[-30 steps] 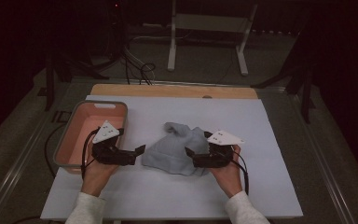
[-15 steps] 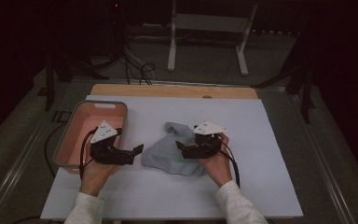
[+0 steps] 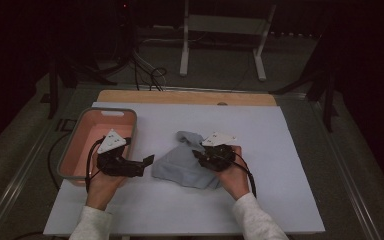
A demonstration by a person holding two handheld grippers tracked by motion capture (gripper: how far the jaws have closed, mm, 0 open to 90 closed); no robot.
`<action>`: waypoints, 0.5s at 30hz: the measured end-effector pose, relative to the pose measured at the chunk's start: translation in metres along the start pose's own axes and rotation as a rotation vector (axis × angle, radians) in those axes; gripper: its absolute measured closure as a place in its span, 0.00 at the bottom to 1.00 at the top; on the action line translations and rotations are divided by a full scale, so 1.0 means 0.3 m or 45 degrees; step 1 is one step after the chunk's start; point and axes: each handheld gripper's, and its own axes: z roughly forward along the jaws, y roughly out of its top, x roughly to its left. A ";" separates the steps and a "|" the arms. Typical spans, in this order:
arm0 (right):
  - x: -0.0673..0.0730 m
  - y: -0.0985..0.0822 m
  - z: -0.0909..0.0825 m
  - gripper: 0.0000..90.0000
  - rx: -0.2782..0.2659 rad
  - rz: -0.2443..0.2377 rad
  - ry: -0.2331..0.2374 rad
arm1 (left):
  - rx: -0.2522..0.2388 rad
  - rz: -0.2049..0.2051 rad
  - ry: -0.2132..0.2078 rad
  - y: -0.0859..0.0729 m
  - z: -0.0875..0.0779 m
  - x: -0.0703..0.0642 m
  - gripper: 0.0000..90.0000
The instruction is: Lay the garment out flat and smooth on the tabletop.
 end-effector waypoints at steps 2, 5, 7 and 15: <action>0.002 -0.002 -0.010 0.87 0.010 -0.018 -0.007 | -0.002 -0.001 0.003 0.000 -0.002 0.001 0.00; -0.007 -0.015 -0.038 0.94 0.002 -0.022 -0.035 | -0.008 -0.001 0.003 0.003 -0.007 0.001 0.00; -0.019 -0.032 -0.056 0.94 0.003 -0.021 -0.053 | -0.010 -0.003 0.003 0.003 -0.009 0.001 0.00; -0.087 -0.120 -0.135 0.95 -0.009 0.037 -0.132 | -0.012 0.000 -0.002 0.005 -0.008 -0.004 0.00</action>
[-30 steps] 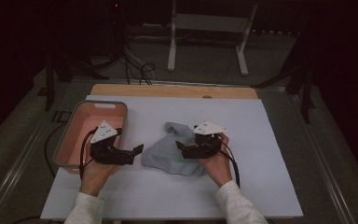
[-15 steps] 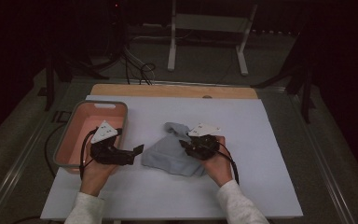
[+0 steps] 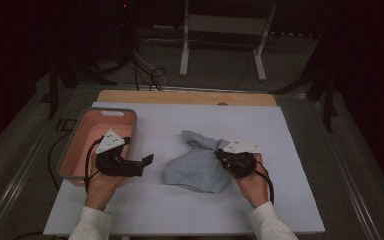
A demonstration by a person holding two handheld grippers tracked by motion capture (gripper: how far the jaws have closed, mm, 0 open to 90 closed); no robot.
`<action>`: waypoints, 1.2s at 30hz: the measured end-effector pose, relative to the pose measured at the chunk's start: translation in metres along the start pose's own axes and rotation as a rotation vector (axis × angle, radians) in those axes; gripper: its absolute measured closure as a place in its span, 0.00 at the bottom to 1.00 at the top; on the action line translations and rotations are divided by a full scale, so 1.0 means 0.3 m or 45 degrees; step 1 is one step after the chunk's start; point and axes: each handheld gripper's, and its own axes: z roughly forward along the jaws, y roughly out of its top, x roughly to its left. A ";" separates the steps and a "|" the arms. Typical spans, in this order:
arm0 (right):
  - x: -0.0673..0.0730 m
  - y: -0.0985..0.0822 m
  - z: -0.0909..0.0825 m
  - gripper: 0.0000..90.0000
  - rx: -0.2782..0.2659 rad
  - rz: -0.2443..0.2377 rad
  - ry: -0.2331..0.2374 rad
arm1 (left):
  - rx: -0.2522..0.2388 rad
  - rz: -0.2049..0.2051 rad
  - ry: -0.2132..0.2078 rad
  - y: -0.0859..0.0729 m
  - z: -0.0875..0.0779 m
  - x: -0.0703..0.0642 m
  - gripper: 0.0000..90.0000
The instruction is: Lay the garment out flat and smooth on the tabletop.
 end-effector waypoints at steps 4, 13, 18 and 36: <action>-0.050 -0.051 -0.034 0.94 0.000 0.052 -0.033 | 0.000 0.000 -0.002 0.000 0.000 -0.001 0.01; -0.162 -0.171 -0.103 0.94 0.035 0.166 -0.191 | 0.002 -0.007 -0.006 -0.004 0.004 -0.003 0.01; -0.191 -0.209 -0.120 0.53 0.036 0.254 -0.222 | 0.008 -0.006 -0.015 -0.006 0.012 -0.006 0.01; 0.015 -0.108 -0.080 0.29 -0.030 0.112 0.005 | 0.011 0.004 -0.025 -0.006 0.020 -0.020 0.00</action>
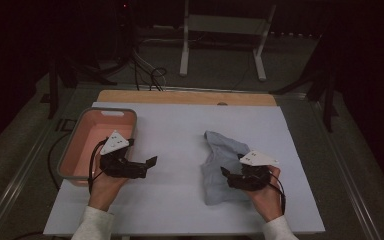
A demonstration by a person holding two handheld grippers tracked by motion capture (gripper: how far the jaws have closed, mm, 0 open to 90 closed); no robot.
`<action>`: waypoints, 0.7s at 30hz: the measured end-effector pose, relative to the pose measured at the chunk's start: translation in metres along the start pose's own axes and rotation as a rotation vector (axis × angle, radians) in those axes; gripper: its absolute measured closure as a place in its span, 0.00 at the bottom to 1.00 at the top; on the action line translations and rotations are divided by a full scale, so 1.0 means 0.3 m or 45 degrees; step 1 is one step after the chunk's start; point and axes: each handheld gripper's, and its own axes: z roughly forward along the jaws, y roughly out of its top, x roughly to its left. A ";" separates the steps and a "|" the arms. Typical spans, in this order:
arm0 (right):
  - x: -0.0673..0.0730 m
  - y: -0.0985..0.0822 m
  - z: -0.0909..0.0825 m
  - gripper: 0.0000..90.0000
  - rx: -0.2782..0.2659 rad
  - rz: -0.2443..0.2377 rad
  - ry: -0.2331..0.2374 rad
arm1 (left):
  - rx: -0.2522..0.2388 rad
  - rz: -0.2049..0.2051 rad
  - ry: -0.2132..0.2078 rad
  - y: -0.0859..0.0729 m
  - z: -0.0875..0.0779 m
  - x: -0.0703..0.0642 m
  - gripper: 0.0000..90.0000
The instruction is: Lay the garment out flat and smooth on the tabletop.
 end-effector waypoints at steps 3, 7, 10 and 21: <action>0.030 0.000 0.014 0.29 0.015 -0.023 0.033 | -0.003 0.002 0.001 0.001 -0.002 -0.001 0.00; 0.062 -0.001 0.025 0.29 0.033 -0.055 0.076 | -0.008 0.000 0.001 0.002 -0.004 -0.003 0.00; 0.085 -0.004 0.032 0.29 0.043 -0.062 0.102 | -0.005 0.004 0.001 0.002 -0.003 -0.005 0.00; 0.136 -0.032 0.089 0.28 0.164 -0.136 0.130 | -0.006 0.004 -0.005 0.002 -0.001 -0.009 0.00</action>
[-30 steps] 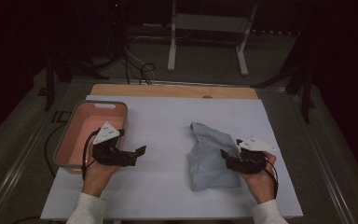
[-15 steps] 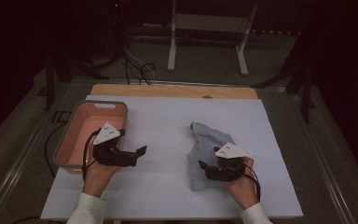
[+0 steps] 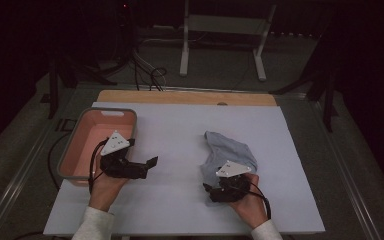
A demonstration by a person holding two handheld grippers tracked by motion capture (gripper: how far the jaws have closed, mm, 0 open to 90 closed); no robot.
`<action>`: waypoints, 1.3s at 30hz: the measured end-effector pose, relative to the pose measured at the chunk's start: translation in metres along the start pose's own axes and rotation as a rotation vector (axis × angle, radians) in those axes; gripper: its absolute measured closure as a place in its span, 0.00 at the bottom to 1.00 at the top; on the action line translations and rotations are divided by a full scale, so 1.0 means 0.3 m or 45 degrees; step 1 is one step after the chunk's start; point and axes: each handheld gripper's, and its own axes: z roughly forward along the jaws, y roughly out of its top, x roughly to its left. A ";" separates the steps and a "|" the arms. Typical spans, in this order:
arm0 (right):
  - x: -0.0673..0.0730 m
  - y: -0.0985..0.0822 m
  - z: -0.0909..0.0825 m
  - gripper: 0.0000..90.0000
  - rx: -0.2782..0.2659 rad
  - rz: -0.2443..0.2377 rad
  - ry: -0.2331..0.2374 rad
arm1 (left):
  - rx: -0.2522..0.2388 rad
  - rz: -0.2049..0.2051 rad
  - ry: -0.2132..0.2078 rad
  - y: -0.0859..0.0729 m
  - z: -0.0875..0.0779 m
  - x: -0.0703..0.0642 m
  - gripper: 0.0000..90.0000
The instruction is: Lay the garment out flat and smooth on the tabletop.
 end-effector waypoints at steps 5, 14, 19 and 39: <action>0.006 -0.015 0.030 0.28 0.070 -0.019 -0.006 | 0.002 0.004 0.002 0.001 0.001 -0.003 0.01; 0.038 -0.026 0.062 0.64 0.188 -0.066 0.008 | -0.004 0.002 0.001 0.002 -0.004 -0.001 0.00; 0.039 -0.032 0.066 0.95 0.219 -0.091 0.038 | -0.001 0.004 0.002 0.001 -0.004 -0.001 0.00; -0.195 -0.032 -0.209 0.99 -0.078 0.121 -0.299 | -0.005 0.004 -0.003 0.001 -0.002 -0.002 0.01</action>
